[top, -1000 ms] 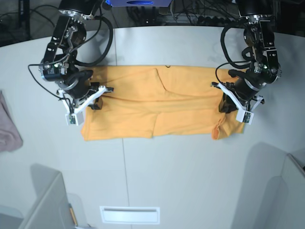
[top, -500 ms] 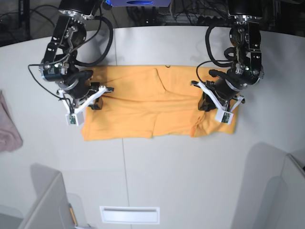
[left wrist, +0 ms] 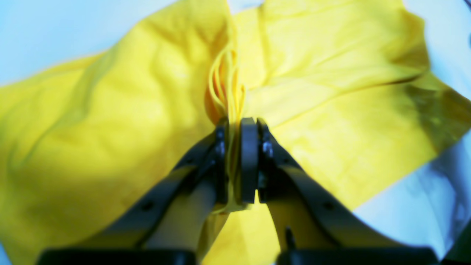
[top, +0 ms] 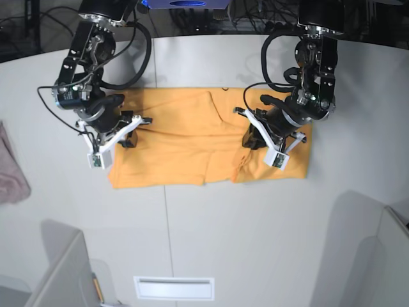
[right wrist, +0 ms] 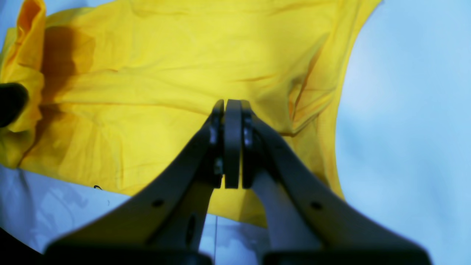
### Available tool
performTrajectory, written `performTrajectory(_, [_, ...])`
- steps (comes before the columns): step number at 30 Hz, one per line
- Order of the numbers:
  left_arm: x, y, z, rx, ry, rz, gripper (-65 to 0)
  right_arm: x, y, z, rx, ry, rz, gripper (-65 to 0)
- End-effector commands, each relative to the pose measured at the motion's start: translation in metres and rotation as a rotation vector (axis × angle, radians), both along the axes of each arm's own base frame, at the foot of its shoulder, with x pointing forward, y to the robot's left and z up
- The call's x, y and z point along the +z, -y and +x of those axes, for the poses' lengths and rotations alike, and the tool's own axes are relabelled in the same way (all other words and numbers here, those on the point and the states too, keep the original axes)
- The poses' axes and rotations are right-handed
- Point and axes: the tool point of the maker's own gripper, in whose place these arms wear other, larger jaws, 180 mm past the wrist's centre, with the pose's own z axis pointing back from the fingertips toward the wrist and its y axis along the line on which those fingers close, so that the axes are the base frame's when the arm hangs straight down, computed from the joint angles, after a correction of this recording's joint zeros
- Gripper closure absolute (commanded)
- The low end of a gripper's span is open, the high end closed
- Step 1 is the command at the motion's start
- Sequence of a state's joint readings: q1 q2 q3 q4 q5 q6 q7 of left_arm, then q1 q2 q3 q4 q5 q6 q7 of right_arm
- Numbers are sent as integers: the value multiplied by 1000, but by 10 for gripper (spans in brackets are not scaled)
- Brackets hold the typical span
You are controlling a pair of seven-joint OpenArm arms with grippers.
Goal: Fold the T-shirt properly
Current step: 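Fold the strip's end with the left gripper toward the right gripper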
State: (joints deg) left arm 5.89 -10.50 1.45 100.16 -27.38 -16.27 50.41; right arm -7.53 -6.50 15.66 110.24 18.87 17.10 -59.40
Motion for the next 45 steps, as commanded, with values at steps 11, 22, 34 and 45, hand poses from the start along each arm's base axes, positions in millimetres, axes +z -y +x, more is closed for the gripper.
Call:
performTrajectory(11, [21, 3, 13, 8, 71, -32, 0, 12, 0, 9, -5, 52, 9, 0])
performTrajectory(22, [32, -1, 26, 70, 88, -38, 0, 18, 0, 16, -3, 68, 8, 0])
performTrajectory(34, [29, -2, 24, 72, 77, -37, 0, 18, 0, 16, -4, 71, 8, 0])
performTrajectory(45, [26, -1, 23, 72, 69, -41, -105, 18, 0, 16, -4, 69, 8, 0])
